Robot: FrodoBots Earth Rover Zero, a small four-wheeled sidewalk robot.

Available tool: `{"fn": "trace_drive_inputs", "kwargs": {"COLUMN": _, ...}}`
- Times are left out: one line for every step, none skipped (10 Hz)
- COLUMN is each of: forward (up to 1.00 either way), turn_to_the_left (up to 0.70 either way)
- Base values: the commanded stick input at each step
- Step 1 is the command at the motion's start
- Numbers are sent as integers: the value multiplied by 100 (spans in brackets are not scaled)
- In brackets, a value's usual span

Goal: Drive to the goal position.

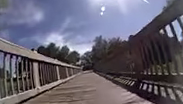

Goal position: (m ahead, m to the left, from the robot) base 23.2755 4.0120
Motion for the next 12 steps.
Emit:
{"fn": "trace_drive_inputs", "kwargs": {"forward": 82, "turn_to_the_left": 0}}
{"fn": "trace_drive_inputs", "kwargs": {"forward": 82, "turn_to_the_left": 0}}
{"fn": "trace_drive_inputs", "kwargs": {"forward": 82, "turn_to_the_left": 0}}
{"fn": "trace_drive_inputs", "kwargs": {"forward": 82, "turn_to_the_left": 0}}
{"fn": "trace_drive_inputs", "kwargs": {"forward": 82, "turn_to_the_left": 0}}
{"fn": "trace_drive_inputs", "kwargs": {"forward": 82, "turn_to_the_left": 0}}
{"fn": "trace_drive_inputs", "kwargs": {"forward": 82, "turn_to_the_left": 0}}
{"fn": "trace_drive_inputs", "kwargs": {"forward": 82, "turn_to_the_left": 0}}
{"fn": "trace_drive_inputs", "kwargs": {"forward": 82, "turn_to_the_left": 0}}
{"fn": "trace_drive_inputs", "kwargs": {"forward": 82, "turn_to_the_left": 0}}
{"fn": "trace_drive_inputs", "kwargs": {"forward": 82, "turn_to_the_left": 0}}
{"fn": "trace_drive_inputs", "kwargs": {"forward": 82, "turn_to_the_left": 0}}
